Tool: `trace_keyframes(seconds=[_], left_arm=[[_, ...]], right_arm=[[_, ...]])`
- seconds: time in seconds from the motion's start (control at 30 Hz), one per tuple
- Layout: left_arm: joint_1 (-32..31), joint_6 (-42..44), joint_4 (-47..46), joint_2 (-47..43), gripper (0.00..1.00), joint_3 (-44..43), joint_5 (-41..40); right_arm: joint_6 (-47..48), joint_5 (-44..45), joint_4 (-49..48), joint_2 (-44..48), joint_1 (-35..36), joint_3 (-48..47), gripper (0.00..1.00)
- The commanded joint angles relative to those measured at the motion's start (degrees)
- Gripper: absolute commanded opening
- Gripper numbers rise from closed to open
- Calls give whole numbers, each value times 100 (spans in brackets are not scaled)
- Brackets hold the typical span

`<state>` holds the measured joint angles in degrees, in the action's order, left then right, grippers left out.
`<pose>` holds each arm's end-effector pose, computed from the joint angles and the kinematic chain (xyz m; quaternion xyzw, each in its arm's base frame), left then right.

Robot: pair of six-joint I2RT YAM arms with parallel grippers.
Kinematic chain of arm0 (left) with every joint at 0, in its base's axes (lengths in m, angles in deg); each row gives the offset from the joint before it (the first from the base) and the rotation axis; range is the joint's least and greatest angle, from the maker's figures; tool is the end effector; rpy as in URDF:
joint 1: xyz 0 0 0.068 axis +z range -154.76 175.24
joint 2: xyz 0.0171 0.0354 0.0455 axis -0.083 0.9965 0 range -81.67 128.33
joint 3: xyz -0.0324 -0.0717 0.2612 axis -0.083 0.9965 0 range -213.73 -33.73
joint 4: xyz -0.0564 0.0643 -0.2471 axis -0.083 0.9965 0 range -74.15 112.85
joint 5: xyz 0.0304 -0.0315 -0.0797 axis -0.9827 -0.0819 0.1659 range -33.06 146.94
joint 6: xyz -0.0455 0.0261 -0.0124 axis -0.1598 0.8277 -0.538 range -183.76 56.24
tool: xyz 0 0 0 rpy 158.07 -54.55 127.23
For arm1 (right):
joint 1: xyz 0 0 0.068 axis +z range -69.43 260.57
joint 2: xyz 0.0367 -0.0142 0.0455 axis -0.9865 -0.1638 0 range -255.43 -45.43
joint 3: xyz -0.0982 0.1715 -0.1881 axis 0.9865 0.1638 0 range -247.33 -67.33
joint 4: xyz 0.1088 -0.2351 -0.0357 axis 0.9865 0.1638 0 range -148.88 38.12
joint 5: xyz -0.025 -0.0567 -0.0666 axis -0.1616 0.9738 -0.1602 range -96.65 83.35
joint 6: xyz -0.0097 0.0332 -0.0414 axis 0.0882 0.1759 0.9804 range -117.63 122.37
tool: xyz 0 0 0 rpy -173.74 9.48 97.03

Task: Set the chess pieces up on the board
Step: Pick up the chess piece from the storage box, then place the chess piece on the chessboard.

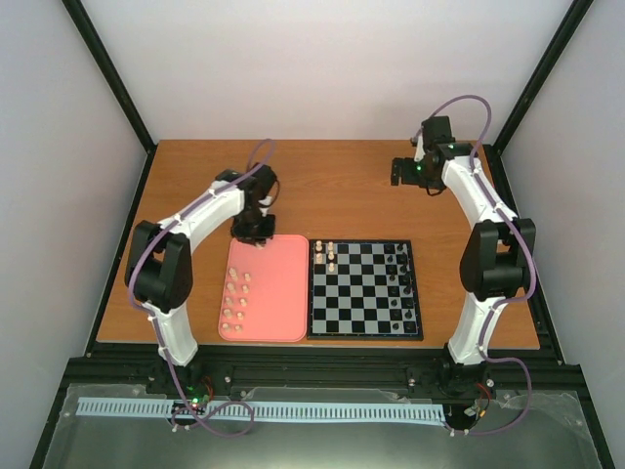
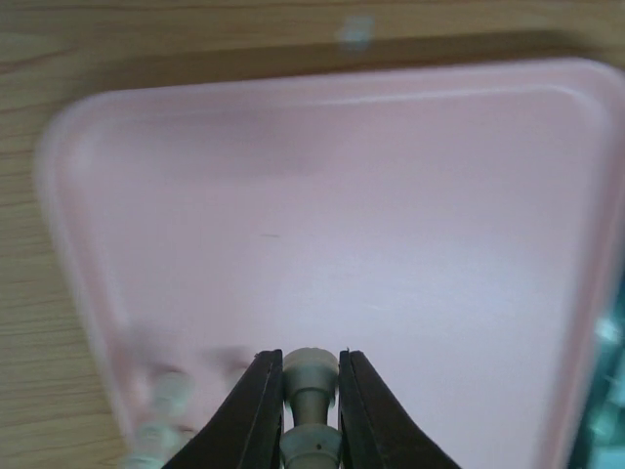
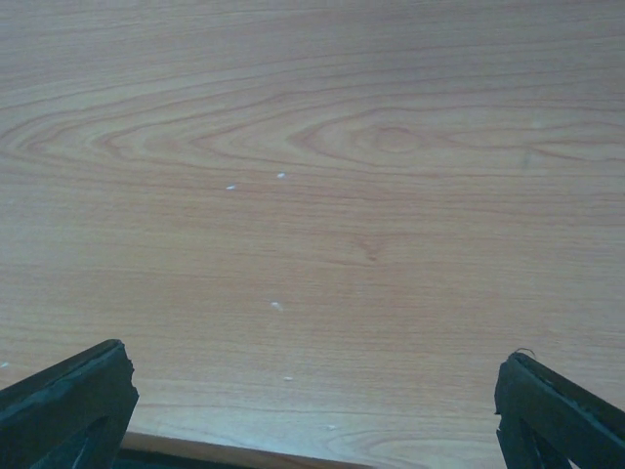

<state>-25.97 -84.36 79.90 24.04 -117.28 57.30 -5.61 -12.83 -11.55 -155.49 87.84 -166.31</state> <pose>0.3246 -0.1263 0.2215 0.0054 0.9994 -0.0148 0.0298 0.4160 0.0569 0.2801 -0.0086 0.9609 0.0875 0.2625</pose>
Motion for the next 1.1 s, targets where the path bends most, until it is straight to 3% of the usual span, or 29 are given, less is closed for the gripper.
trace_keyframes(seconds=[0.0,0.33,1.07], left_arm=[[-796,-150,308,-18,1,-496,532],[-1876,-182,468,764,1,-1341,793],[-2315,-319,-101,1536,1,-1589,824]], right_arm=[[-83,265,41,109,-298,15,100],[-58,284,-25,203,-570,232,100],[-84,103,-180,278,-841,423,100]])
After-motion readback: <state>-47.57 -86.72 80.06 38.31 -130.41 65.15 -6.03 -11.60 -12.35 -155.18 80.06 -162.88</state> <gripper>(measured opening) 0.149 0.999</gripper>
